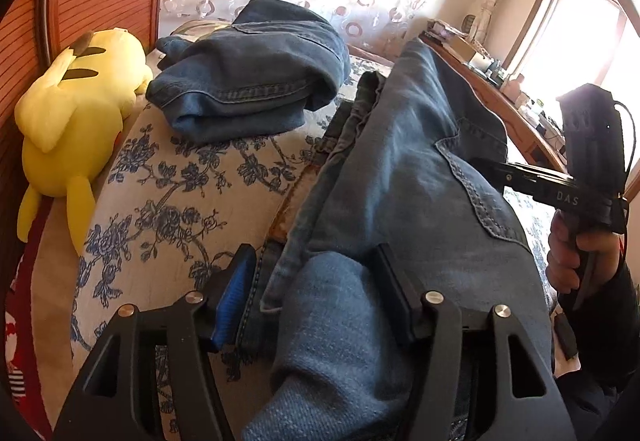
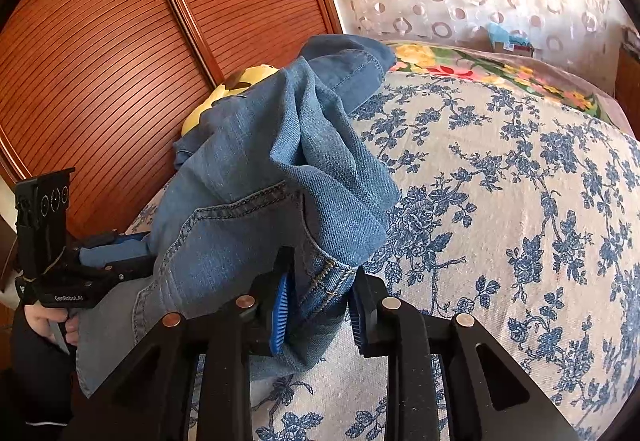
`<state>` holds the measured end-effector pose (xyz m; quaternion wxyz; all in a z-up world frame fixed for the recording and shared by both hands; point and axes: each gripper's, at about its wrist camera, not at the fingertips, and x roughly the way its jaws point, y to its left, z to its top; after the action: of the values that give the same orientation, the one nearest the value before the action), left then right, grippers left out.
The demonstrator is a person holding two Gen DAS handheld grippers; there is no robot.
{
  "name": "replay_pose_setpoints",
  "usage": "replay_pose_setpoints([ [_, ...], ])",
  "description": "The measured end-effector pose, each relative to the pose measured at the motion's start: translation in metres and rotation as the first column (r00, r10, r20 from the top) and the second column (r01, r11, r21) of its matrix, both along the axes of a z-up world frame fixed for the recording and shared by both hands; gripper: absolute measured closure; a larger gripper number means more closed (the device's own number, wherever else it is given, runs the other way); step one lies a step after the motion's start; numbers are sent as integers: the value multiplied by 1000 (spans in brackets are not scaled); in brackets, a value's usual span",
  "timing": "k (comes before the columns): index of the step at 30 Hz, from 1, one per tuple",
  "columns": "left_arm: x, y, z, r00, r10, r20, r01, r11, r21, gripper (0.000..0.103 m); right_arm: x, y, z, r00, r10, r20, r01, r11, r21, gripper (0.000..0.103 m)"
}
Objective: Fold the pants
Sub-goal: 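Grasp the jeans leg end with the right tool near the back pocket, then lift the gripped jeans end with the right tool and fold it over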
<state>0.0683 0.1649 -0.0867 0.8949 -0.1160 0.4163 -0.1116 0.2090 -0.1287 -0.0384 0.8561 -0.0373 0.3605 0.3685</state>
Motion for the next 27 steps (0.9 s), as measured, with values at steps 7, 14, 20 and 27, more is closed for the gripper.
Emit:
replay_pose_setpoints([
  [7, 0, 1, -1, 999, -43, 0, 43, 999, -33, 58, 5, 1, -3, 1000, -25, -15, 25, 1000, 14, 53],
  [14, -6, 0, 7, 999, -39, 32, 40, 999, -26, 74, 17, 9, -12, 996, -42, -76, 47, 997, 66, 44],
  [20, -18, -10, 20, 997, -34, 66, 33, 999, 13, 81, 16, 16, -5, 999, 0, -47, 3, 997, 79, 78],
  [27, -32, -16, 39, 993, -22, 114, 17, 999, 48, 83, 1, 13, 10, 999, 16, 33, -20, 994, 104, 82],
])
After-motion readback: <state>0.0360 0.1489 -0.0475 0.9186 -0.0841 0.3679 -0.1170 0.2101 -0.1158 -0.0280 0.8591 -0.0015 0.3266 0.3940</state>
